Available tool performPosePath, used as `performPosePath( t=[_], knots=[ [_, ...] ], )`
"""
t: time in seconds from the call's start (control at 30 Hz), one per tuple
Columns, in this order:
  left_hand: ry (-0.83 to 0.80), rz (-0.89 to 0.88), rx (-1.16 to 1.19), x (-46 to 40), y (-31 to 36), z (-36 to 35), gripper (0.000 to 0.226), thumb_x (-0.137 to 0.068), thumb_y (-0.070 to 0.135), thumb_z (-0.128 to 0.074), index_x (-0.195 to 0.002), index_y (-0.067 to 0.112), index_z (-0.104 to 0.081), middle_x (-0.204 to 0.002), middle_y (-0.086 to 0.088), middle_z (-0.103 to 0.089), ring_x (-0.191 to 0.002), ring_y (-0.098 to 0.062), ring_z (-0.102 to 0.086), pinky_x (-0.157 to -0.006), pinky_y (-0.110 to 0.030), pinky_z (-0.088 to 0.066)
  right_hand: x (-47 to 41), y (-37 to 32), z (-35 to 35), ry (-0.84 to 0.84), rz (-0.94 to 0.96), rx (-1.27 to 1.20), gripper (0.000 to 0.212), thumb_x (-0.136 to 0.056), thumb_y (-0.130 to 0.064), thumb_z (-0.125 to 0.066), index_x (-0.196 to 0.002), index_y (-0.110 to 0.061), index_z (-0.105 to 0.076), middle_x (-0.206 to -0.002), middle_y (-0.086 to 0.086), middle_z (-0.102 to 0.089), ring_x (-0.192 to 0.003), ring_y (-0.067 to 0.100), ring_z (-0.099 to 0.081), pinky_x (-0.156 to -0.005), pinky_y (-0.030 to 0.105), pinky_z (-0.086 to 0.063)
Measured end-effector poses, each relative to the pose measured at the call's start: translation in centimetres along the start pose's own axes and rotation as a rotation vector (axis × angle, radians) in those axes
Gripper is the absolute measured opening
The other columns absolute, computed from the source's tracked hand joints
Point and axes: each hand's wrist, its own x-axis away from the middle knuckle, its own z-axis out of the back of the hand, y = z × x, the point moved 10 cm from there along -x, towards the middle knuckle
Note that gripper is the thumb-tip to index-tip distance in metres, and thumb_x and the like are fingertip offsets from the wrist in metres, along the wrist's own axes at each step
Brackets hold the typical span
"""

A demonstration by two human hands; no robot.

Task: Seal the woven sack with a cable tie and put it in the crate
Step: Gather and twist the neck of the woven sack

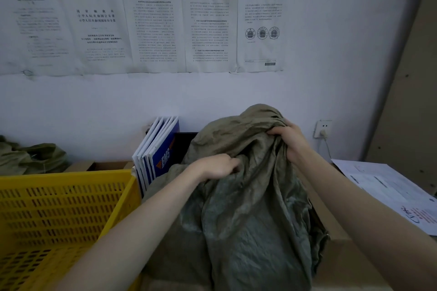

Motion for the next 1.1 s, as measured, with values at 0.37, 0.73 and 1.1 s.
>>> performPosePath(
  t=[0.37,0.73,1.1],
  knots=[
    [-0.003,0.213,0.578,-3.2,-3.3,-3.9,0.052,-0.101,0.038,-0.041,-0.145,0.011,-0.036,-0.148,-0.012,-0.040,-0.132,-0.028,-0.042,-0.105,-0.034,-0.037,0.8,-3.0,2.1,-0.043,0.129,-0.140,0.039,-0.084,0.008,-0.054,-0.115,-0.015,-0.063,-0.107,0.012,-0.069,-0.098,0.026,-0.067,-0.088,0.037,-0.054],
    [0.446,0.086,1.129,-3.3,-3.5,4.2,0.024,-0.099,0.024,-0.046,-0.105,0.009,-0.064,-0.105,-0.009,-0.067,-0.086,-0.020,-0.062,-0.068,-0.028,-0.049,0.2,-2.0,4.5,0.131,0.021,-0.016,0.033,-0.087,-0.008,-0.062,-0.120,-0.003,-0.058,-0.115,0.020,-0.066,-0.103,0.033,-0.065,-0.092,0.046,-0.052],
    [0.792,-0.159,1.038,0.2,-0.6,17.2,0.018,-0.092,0.010,-0.050,-0.110,0.009,-0.052,-0.111,-0.016,-0.061,-0.104,-0.028,-0.063,-0.087,-0.040,-0.053,0.6,0.4,2.8,0.063,-0.223,0.271,0.025,-0.086,-0.003,-0.061,-0.110,0.002,-0.061,-0.103,0.021,-0.068,-0.090,0.035,-0.067,-0.075,0.043,-0.057]
  ],
)
